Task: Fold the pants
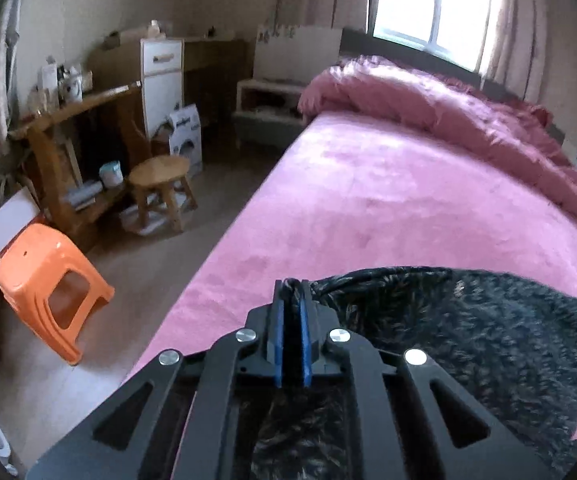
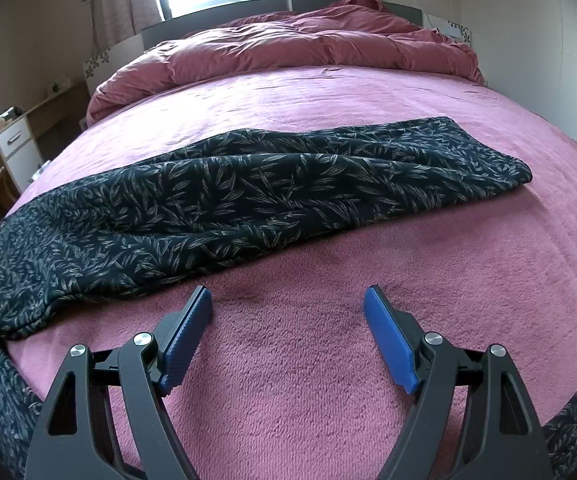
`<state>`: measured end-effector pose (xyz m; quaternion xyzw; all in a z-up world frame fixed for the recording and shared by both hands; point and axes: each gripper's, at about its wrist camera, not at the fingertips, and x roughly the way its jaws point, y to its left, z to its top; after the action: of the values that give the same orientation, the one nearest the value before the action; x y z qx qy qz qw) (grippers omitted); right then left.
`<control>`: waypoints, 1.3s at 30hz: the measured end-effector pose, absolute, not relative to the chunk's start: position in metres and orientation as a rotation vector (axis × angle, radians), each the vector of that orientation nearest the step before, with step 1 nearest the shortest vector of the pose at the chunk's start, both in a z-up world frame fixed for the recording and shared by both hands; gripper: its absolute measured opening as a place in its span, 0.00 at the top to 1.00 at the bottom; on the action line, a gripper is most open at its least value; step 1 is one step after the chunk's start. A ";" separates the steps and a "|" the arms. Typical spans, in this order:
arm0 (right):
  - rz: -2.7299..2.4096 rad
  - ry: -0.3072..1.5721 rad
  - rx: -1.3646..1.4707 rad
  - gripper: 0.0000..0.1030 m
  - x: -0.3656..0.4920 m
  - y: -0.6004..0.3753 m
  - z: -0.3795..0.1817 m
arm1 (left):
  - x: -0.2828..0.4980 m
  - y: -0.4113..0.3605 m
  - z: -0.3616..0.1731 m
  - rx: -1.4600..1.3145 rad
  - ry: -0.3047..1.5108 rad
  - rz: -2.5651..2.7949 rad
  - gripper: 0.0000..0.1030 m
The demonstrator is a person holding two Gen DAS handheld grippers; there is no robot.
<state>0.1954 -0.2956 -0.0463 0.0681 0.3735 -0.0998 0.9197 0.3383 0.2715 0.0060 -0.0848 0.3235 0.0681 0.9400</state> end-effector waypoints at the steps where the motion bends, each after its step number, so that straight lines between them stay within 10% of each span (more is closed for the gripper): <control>1: -0.205 0.767 0.140 0.25 0.196 -0.295 -0.047 | 0.328 0.271 0.014 -0.186 0.630 0.127 0.94; 12: -0.199 0.760 0.158 0.25 0.196 -0.296 -0.048 | 0.203 0.265 0.046 -0.293 0.434 -0.049 0.95; 25: -0.221 0.842 0.095 0.27 0.208 -0.281 -0.032 | 0.120 0.284 -0.047 -0.613 0.468 -0.070 0.95; 39: -0.178 0.979 0.636 0.39 0.334 -0.254 -0.002 | 0.108 0.284 -0.048 -0.606 0.422 -0.094 0.95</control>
<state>0.3344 -0.2540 -0.0020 0.2998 0.4616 -0.0839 0.8307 0.1083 0.2843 -0.0483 -0.2960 0.2063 -0.0458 0.9315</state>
